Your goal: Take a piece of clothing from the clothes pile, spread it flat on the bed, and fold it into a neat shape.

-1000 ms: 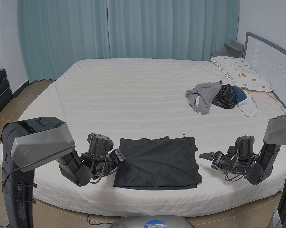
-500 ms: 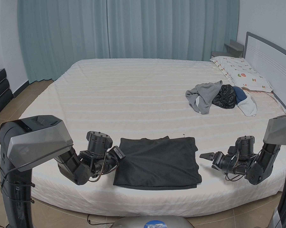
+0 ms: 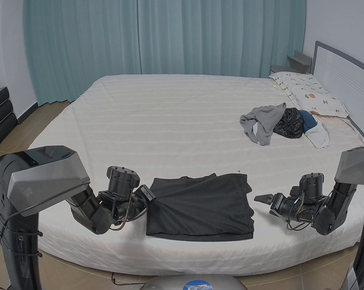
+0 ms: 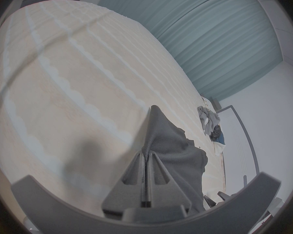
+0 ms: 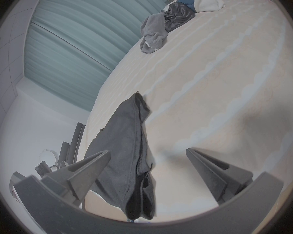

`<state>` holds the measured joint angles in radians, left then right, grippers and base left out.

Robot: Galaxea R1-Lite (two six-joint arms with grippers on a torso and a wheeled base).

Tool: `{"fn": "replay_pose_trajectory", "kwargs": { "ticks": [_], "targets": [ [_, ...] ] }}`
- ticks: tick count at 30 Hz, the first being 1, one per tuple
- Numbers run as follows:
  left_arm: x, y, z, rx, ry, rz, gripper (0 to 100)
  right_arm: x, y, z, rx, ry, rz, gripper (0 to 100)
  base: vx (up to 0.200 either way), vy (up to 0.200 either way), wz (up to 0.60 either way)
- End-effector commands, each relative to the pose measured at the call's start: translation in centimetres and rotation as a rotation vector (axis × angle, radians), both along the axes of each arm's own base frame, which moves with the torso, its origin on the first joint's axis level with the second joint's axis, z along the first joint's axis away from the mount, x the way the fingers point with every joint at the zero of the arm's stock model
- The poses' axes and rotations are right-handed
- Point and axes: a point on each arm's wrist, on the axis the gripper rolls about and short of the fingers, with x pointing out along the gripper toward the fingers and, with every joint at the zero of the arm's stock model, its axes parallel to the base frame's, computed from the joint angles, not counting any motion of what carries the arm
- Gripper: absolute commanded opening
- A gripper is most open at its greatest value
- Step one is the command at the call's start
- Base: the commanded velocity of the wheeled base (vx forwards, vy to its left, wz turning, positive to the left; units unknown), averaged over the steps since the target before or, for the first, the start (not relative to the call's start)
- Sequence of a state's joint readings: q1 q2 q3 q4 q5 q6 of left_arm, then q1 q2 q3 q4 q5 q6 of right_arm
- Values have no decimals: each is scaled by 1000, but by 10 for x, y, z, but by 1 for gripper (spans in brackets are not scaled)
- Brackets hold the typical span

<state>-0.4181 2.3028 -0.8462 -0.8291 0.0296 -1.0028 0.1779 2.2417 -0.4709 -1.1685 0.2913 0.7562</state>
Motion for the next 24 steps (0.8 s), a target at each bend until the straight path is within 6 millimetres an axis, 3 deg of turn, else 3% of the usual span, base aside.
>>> {"fn": "replay_pose_trajectory", "kwargs": {
  "ticks": [1,24],
  "targets": [
    [-2,3,0,5,3,10,0,0,0,0,0,1,0,100,0,200,0],
    [-2,15,4,20,0,59,0,1,1,0,27,11,-17,100,0,200,0]
  ]
}}
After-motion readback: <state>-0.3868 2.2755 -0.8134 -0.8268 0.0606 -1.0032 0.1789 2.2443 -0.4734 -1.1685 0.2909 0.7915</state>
